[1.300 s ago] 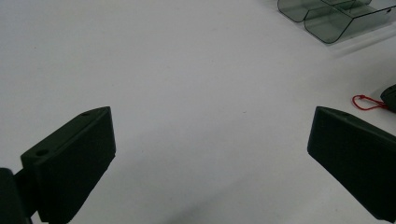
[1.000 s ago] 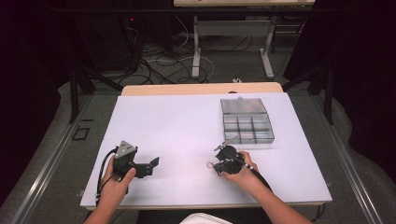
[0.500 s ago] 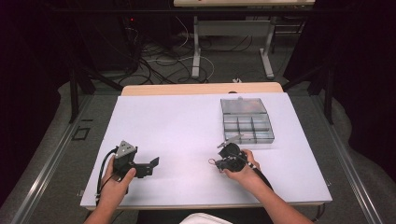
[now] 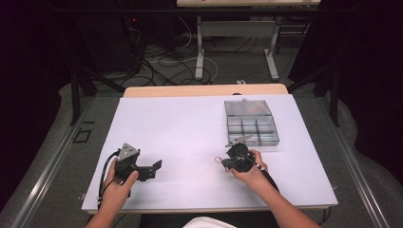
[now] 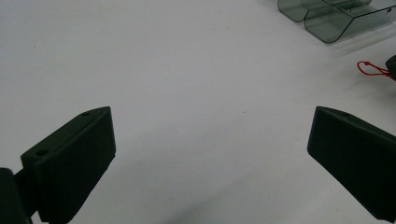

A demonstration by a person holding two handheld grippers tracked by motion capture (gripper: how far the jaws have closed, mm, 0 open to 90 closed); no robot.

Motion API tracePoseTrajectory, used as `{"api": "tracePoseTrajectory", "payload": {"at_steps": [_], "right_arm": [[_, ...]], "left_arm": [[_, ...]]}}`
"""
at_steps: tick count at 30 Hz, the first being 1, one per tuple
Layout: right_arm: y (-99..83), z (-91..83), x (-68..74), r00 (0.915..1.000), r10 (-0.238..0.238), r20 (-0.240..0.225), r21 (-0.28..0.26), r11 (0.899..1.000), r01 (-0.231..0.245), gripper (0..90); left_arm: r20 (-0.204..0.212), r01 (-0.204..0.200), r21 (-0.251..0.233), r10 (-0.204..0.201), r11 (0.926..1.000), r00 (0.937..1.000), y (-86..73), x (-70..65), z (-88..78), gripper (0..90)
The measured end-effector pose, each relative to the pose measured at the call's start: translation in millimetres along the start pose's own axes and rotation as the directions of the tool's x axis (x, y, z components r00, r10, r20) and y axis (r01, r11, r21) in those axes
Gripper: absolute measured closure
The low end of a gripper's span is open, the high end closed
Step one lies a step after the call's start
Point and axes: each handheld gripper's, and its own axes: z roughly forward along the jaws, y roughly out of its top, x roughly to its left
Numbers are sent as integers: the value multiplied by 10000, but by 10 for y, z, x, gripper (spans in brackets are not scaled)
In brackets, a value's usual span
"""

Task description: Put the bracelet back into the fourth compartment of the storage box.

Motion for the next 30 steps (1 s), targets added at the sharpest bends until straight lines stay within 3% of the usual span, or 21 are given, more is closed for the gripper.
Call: {"api": "tracePoseTrajectory", "payload": {"at_steps": [30], "right_arm": [[19, -163, -158, 9993, 167, 322, -1147, 9933, -129, 893]], "left_arm": [[10, -1, -9, 1, 10000, 10000, 1, 0, 1, 12]]}}
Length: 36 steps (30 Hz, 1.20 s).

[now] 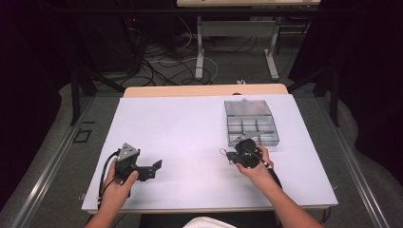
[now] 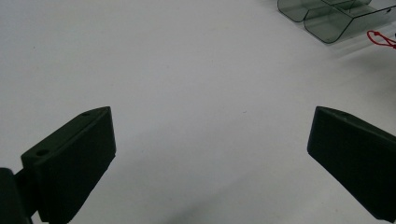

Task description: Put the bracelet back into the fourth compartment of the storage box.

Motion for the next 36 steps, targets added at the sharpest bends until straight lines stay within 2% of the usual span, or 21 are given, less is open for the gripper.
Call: {"api": "tracePoseTrajectory", "payload": {"at_steps": [2, 3, 12, 28, 36], "right_arm": [[-1, -3, -13, 10000, 23, -27, -265, 9996, -23, 893], [7, -20, -19, 10000, 13, 32, -141, 9999, -12, 893], [24, -62, -78, 9998, -22, 208, -657, 9978, 35, 893], [61, -85, -142, 9988, -113, 480, -1080, 9940, 164, 894], [107, -96, -209, 9983, -104, 569, -1355, 9906, 181, 893]], "left_arm": [[5, 5, -6, -5, 10000, 10000, 0, 0, 0, 12], [5, 4, -8, -4, 10000, 10000, 0, 0, 0, 12], [-3, -65, 30, 65, 10000, 10000, 3, 2, -1, 12], [14, 29, 5, -29, 10000, 10000, -1, -7, 6, 12], [-9, -58, 31, 58, 10000, 10000, 3, 0, -1, 12]]}}
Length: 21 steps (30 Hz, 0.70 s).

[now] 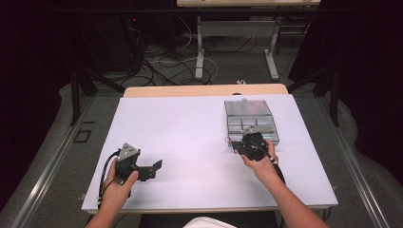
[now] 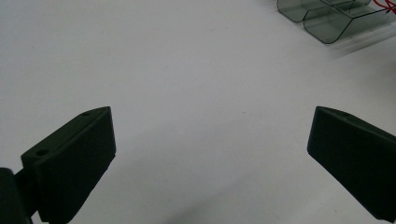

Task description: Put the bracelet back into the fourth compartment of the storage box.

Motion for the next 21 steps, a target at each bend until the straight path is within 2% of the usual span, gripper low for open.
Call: {"api": "tracePoseTrajectory", "payload": {"at_steps": [15, 21], "right_arm": [[80, 91, -173, 9993, 230, 295, -163, 9996, -225, 893], [114, 136, -241, 9988, 182, 447, -171, 9997, -174, 893]], "left_arm": [[-6, 32, -4, -32, 10000, 10000, -3, 2, 5, 13], [15, 134, -38, -134, 9999, 9999, -6, 1, 8, 13]]}}
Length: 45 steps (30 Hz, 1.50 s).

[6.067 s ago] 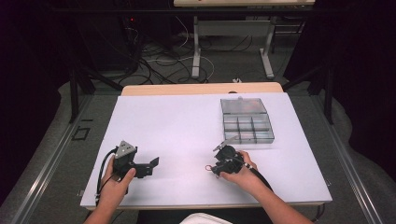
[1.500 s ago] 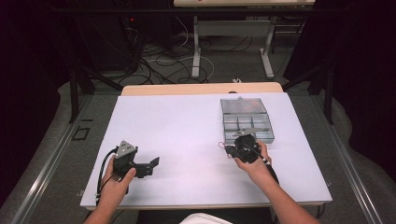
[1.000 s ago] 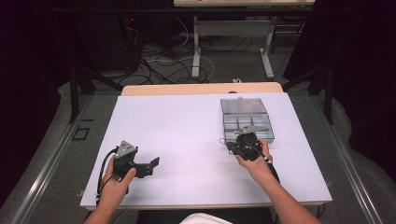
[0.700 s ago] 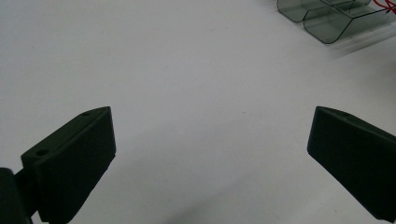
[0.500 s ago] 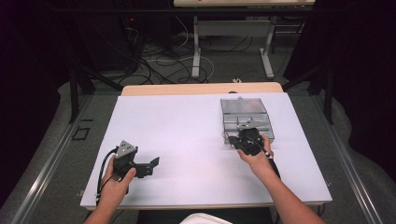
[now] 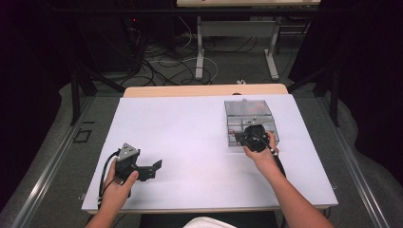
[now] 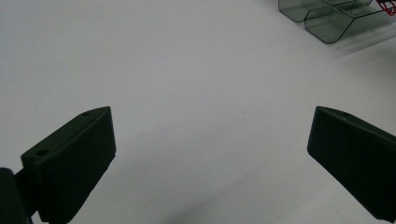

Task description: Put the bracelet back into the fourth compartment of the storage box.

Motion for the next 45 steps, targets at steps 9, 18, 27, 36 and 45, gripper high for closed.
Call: {"api": "tracePoseTrajectory", "payload": {"at_steps": [9, 18, 27, 36, 45], "right_arm": [[69, 79, -59, 9997, -211, 148, 171, 9996, 208, 893], [139, 123, -116, 9983, -497, 288, 333, 9983, 487, 893], [162, 174, -158, 9977, -581, 350, 523, 9970, 562, 893], [152, 238, -197, 9984, -523, 196, 713, 9962, 508, 893], [138, 298, -241, 9983, -522, 240, 939, 9943, 497, 892]], "left_arm": [[5, -1, 2, 1, 10000, 10000, 0, 1, 0, 12], [-4, -69, 22, 69, 10000, 10000, 3, 4, -1, 12], [-3, -59, 12, 59, 10000, 10000, 3, 6, -1, 12], [8, -63, 23, 63, 10000, 10000, 3, 6, 0, 13], [4, -55, 39, 55, 10000, 10000, 3, 7, 1, 13]]}}
